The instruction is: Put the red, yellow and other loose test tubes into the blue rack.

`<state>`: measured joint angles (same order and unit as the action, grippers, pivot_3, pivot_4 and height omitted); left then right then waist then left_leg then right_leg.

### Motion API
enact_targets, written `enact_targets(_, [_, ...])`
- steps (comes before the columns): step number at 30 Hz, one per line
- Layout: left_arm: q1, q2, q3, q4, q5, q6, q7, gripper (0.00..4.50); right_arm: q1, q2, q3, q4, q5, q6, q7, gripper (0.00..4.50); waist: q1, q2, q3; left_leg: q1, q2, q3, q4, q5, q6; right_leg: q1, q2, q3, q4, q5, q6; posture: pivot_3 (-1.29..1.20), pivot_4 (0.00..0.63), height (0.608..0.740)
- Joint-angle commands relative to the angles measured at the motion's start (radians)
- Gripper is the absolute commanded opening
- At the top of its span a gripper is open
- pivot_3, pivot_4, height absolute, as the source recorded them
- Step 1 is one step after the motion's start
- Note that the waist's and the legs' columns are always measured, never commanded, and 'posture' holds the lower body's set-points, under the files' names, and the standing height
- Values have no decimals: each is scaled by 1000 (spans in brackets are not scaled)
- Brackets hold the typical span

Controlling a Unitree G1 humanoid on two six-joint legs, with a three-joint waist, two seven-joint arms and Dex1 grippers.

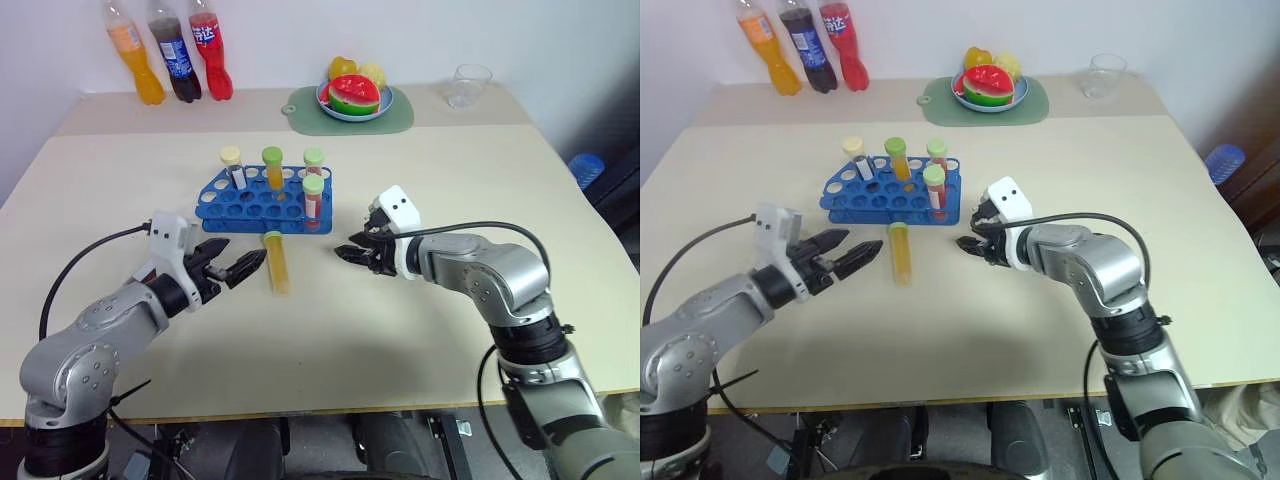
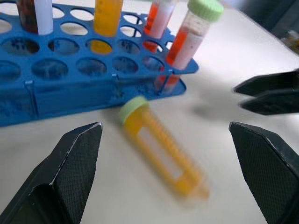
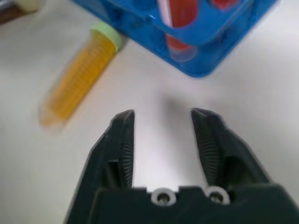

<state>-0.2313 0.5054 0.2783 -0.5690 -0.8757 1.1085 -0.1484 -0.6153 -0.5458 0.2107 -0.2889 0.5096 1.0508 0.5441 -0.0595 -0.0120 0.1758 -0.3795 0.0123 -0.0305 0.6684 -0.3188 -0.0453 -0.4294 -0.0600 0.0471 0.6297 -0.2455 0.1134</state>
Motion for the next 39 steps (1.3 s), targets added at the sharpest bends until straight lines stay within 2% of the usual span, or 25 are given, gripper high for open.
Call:
enact_targets(1, [-110,1,-63,-37,46,281,190,4500,16,-53,-5,-65,-8,-131,128,3041,3,-1,0,1,0,0,0,0,0,0,0,0,0,0,0,0,150,734])
enact_targets(4, [-226,-123,-13,-22,85,433,290,4500,43,-96,8,-85,-33,-220,201,4446,10,-2,0,1,0,0,0,0,0,1,0,0,0,0,0,0,150,734])
enact_targets(7, [-298,-195,-16,57,98,506,448,4500,74,-111,16,-113,-48,-285,243,4446,19,-2,0,1,0,0,0,0,-1,1,1,0,0,0,0,0,150,734])
enact_targets(11, [-315,-252,-15,140,16,506,625,4500,111,-112,22,-162,-49,-332,286,4446,18,-3,1,3,0,-1,-1,1,-1,1,0,2,0,0,0,0,150,734])
enact_targets(17, [-323,-275,5,219,-111,506,844,4500,160,-134,33,-203,-73,-374,333,4446,30,-3,1,3,-1,-2,-1,2,-3,1,-1,2,0,0,0,0,150,734])
enact_targets(19, [-321,-292,31,238,-144,506,906,3955,166,-135,35,-202,-83,-380,333,4500,36,-3,1,3,-1,-1,-1,2,-4,1,-2,2,0,0,0,0,150,734])
enact_targets(21, [-324,-296,51,259,-184,506,956,3212,172,-136,37,-200,-93,-388,336,4500,44,-3,1,4,-1,-1,-1,3,-5,1,-2,2,0,0,0,0,150,734])
enact_targets(25, [-333,-287,70,282,-245,506,1046,1181,177,-131,37,-194,-102,-394,340,4500,49,-3,0,4,-2,-1,-1,5,-9,1,-2,2,0,0,0,0,150,734])
enact_targets(26, [-338,-280,71,281,-261,506,1058,868,177,-132,36,-192,-105,-396,343,4500,49,-3,0,4,-2,-1,-1,5,-9,1,-2,2,0,0,0,0,150,734])
enact_targets(28, [-346,-269,73,283,-290,506,1082,833,178,-132,36,-189,-109,-399,347,4500,49,-3,0,4,-2,-1,-1,5,-9,1,-2,2,0,0,0,0,150,734])
enact_targets(32, [-398,-210,71,211,-252,506,1005,833,178,-130,33,-175,-120,-408,350,4500,48,-4,1,3,-2,0,-1,6,-11,1,-1,1,1,0,0,0,150,734])
enact_targets(34, [-421,-114,20,132,-234,449,850,833,181,-127,32,-166,-125,-409,350,4500,47,-4,1,3,-2,0,-1,7,-12,1,-1,1,0,0,0,0,150,734])
enact_targets(36, [-418,22,-56,5,-118,230,627,833,189,-119,29,-143,-135,-420,342,4500,42,-6,2,3,-2,1,-1,7,-13,1,-1,1,0,0,0,0,150,734])
enact_targets(39, [-347,74,-144,-50,102,-132,405,833,196,-78,14,-95,-163,-462,295,4500,46,-5,1,3,-2,2,-2,8,-14,1,-1,1,-1,0,-1,0,150,734])
